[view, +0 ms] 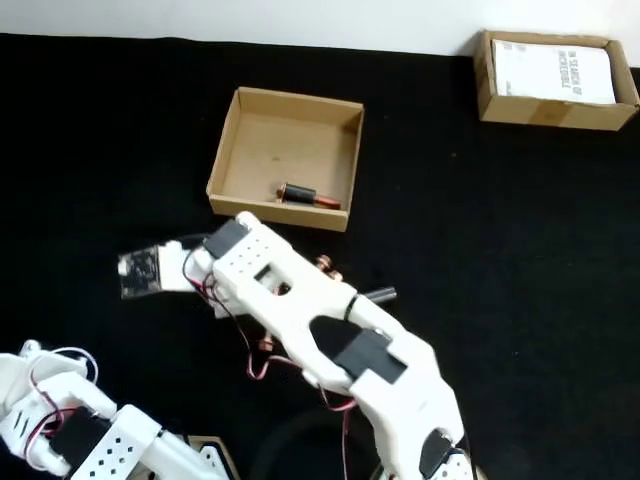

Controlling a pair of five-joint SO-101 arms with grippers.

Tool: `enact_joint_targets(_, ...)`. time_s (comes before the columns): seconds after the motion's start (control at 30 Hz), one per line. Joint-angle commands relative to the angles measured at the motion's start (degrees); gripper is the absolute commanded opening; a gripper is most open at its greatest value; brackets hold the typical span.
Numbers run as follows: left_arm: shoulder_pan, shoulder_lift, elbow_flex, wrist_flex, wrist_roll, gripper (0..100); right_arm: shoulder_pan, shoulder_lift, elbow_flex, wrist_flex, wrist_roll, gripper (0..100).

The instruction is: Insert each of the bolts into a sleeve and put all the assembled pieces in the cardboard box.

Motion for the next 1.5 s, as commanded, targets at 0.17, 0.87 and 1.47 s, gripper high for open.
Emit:
enact_joint_targets(0.17,1.19,-0.22,1.01,0.26,-2.55,1,2.33,6.99,-10.15,7.16,3.16,11.8)
enact_joint_targets(0.87,1.45,-0.22,1.01,0.97,-2.64,1,0.84,17.54,-25.1,9.98,3.08,0.1)
enact_joint_targets(1.47,6.64,0.04,1.01,4.84,-2.64,1,14.55,17.45,-83.3,36.26,-22.24,0.8)
